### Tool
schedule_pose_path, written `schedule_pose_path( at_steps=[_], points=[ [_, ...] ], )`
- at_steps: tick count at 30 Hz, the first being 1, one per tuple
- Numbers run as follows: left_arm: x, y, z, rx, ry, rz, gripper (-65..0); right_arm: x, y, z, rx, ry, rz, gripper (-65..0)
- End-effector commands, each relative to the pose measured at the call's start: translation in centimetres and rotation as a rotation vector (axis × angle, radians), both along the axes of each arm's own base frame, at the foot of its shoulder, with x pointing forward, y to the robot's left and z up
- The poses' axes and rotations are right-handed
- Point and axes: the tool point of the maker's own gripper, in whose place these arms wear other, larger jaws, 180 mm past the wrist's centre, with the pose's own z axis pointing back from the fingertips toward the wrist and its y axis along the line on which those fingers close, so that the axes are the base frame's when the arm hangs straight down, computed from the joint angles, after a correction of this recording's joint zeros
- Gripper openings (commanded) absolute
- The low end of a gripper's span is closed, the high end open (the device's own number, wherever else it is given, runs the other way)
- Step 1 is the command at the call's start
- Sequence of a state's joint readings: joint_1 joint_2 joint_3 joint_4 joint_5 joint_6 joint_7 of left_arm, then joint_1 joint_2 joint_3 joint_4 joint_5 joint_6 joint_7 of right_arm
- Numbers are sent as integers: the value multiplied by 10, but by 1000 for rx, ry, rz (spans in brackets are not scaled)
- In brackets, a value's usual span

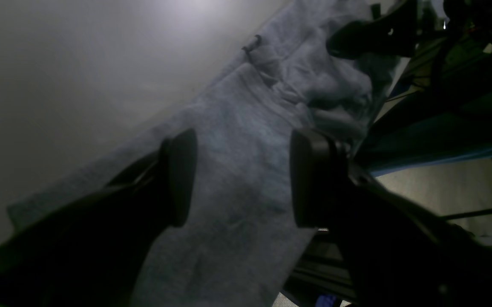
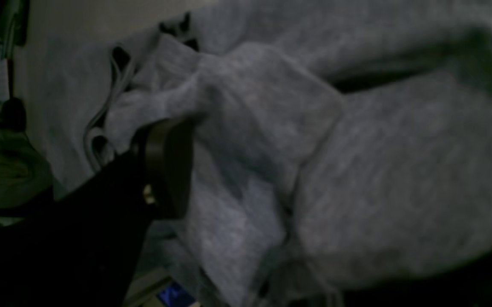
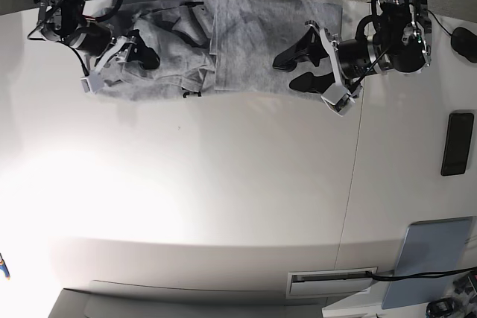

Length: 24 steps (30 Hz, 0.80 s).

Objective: Fold the T-shirt properly
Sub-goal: 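Move the right gripper to the strip's other end and grasp it, then lift the strip end with the right gripper and fold it toward the left gripper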

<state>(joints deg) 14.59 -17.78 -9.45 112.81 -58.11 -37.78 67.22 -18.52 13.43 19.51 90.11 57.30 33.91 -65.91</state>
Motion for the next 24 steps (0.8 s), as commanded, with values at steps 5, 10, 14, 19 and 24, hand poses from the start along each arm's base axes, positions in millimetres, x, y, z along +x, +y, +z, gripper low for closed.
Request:
schedule_pose_path(
  at_steps=[5, 10, 14, 19, 24],
  points=[
    [4, -2, 11, -33, -35, 0, -296, -15, -5, -13, -62, 80, 38, -379],
    [3, -2, 11, -33, -34, 0, -296, -18, -7, -16, -104, 72, 81, -609],
    [3, -2, 11, -33, -34, 0, -296, -12, -25, -17, -184, 75, 80, -650],
    [4, -1, 9, -21, -33, 2, -296, 8, -97, 8, -331, 45, -35, -650],
    [5, 6, -7, 9, -1, 30, -296, 17, -147, 52, -445, -8, -123, -650]
  ],
)
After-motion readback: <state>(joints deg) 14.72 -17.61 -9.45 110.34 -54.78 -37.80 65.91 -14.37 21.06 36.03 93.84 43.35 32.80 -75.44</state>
